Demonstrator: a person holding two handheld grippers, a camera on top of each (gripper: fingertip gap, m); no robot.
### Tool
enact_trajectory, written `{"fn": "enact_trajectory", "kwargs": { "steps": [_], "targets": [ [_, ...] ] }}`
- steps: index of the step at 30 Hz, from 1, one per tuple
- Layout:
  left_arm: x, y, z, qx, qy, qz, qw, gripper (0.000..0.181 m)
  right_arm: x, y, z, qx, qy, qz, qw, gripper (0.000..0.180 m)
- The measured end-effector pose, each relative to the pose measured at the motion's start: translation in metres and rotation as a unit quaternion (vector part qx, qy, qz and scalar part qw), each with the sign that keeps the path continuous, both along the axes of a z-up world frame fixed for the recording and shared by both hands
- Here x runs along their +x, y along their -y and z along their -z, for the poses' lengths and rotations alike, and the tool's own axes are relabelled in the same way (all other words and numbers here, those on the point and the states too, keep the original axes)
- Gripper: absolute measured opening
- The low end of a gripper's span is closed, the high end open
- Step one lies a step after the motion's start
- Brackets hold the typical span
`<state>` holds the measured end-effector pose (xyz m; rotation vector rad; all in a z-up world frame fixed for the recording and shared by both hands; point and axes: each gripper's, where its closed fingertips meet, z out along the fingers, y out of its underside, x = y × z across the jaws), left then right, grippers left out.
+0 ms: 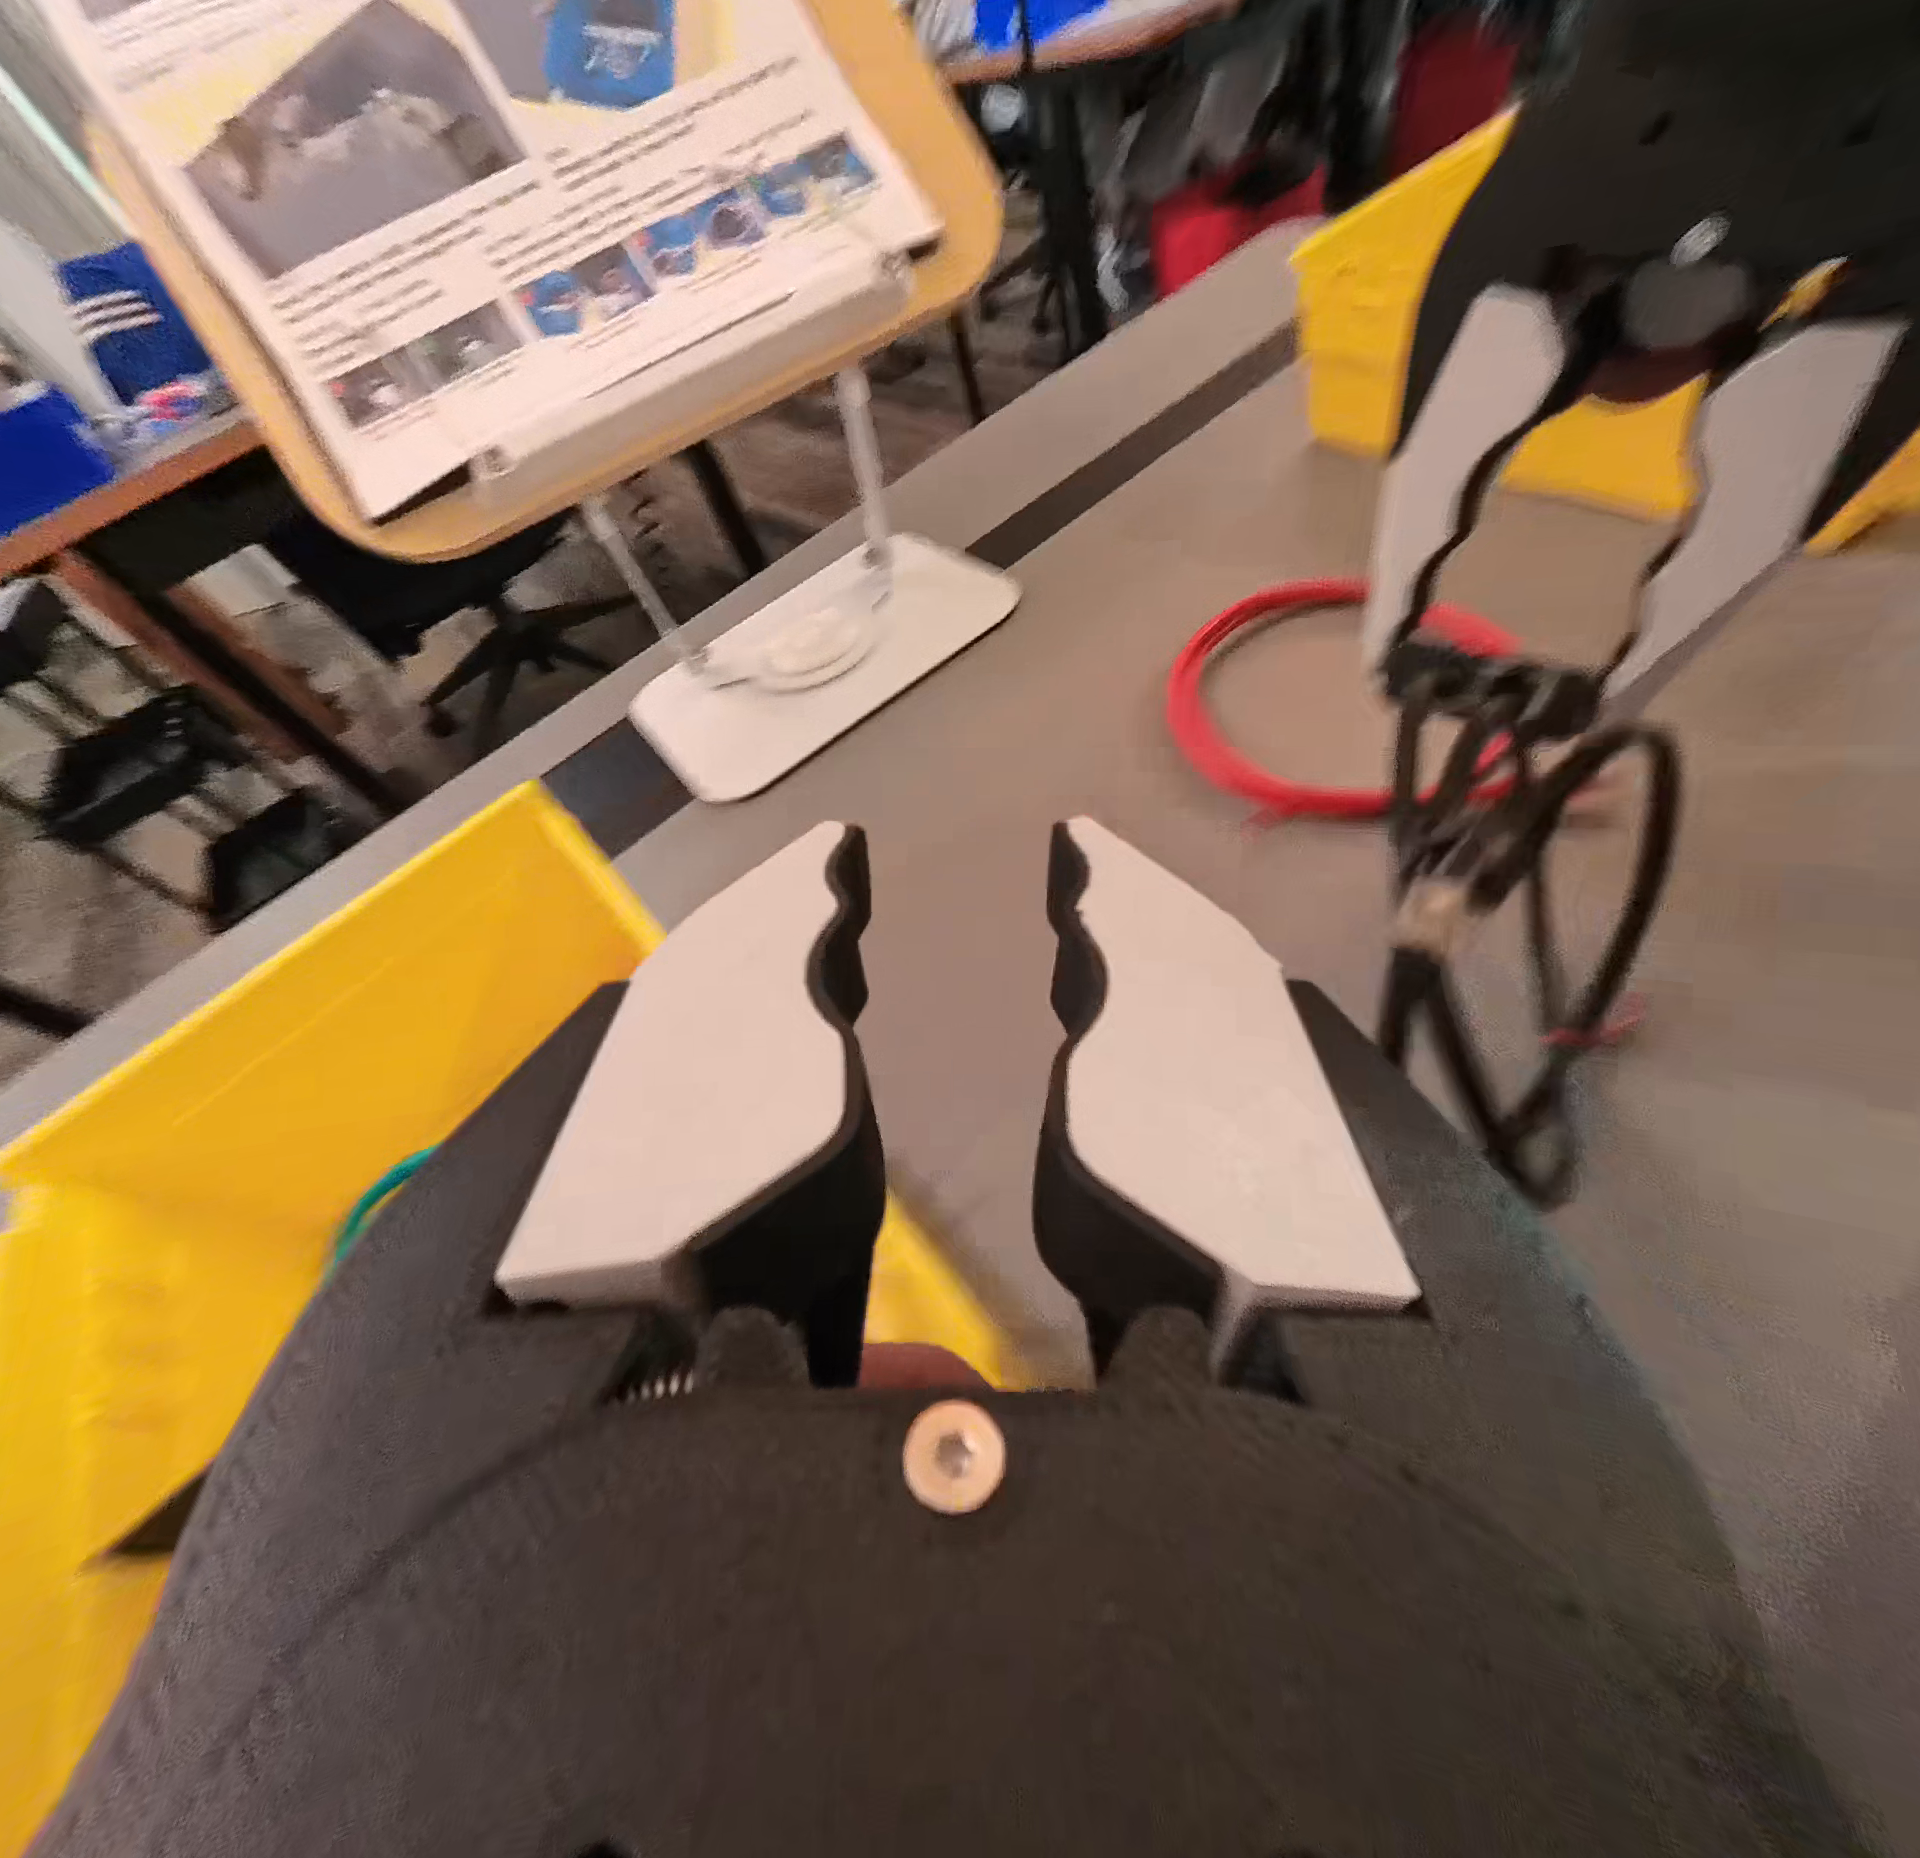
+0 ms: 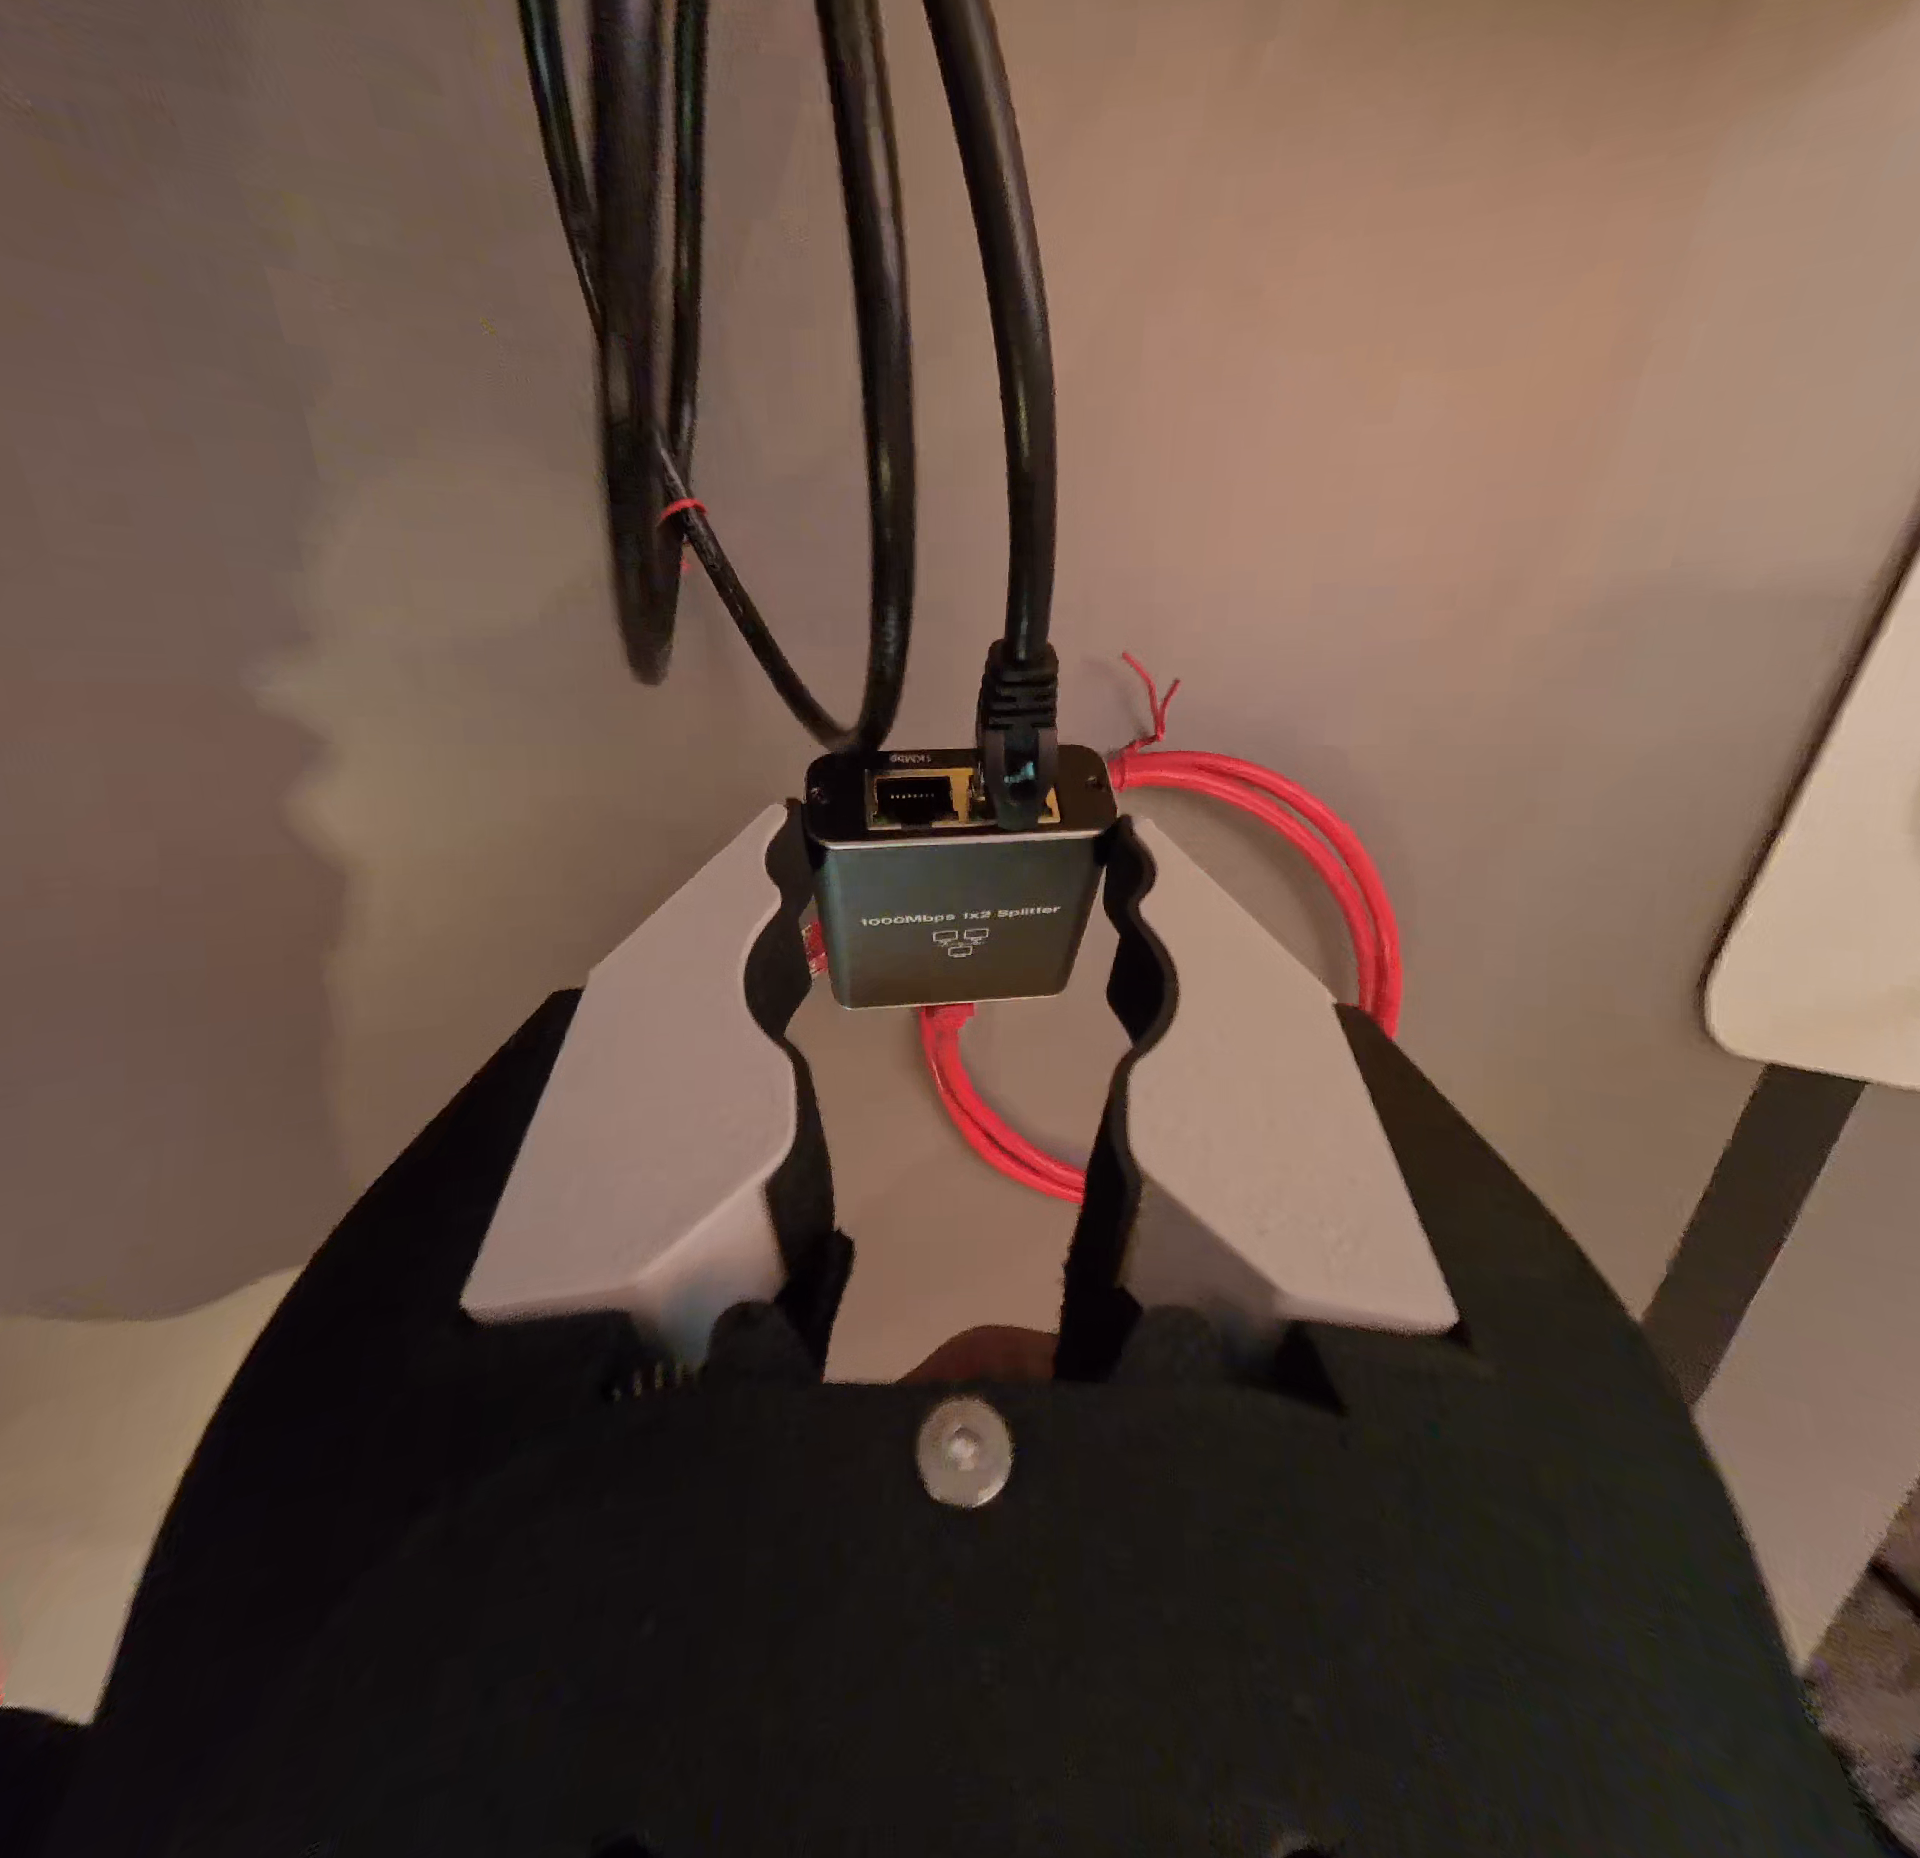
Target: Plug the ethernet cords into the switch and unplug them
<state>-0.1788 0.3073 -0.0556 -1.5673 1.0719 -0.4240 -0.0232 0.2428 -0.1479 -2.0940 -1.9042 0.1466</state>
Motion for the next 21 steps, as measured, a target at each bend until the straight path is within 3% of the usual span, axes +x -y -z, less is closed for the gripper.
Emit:
{"fn": "enact_trajectory", "kwargs": {
  "steps": [1,7,13,19,21],
  "targets": [
    [-0.014,-0.011,0.001,0.017,-0.036,-0.023,0.999,0.032,0.002,0.0,0.005,-0.008,0.007,0.011,1.0,0.055],
    [-0.094,-0.075,0.009,0.059,-0.188,-0.128,0.972,0.037,0.009,0.001,0.049,-0.052,0.036,0.049,0.997,0.055],
    [-0.117,-0.114,0.058,0.037,-0.349,-0.093,0.932,0.059,0.003,-0.006,0.054,-0.03,-0.005,0.078,0.996,0.055],
    [-0.114,-0.132,0.094,-0.013,-0.424,-0.053,0.904,0.056,0.004,-0.008,0.039,0.011,-0.015,0.088,0.996,0.057],
    [-0.112,-0.136,0.101,-0.021,-0.437,-0.043,0.898,0.046,0.003,-0.007,0.037,0.011,-0.024,0.094,0.995,0.058]
  ]
}}
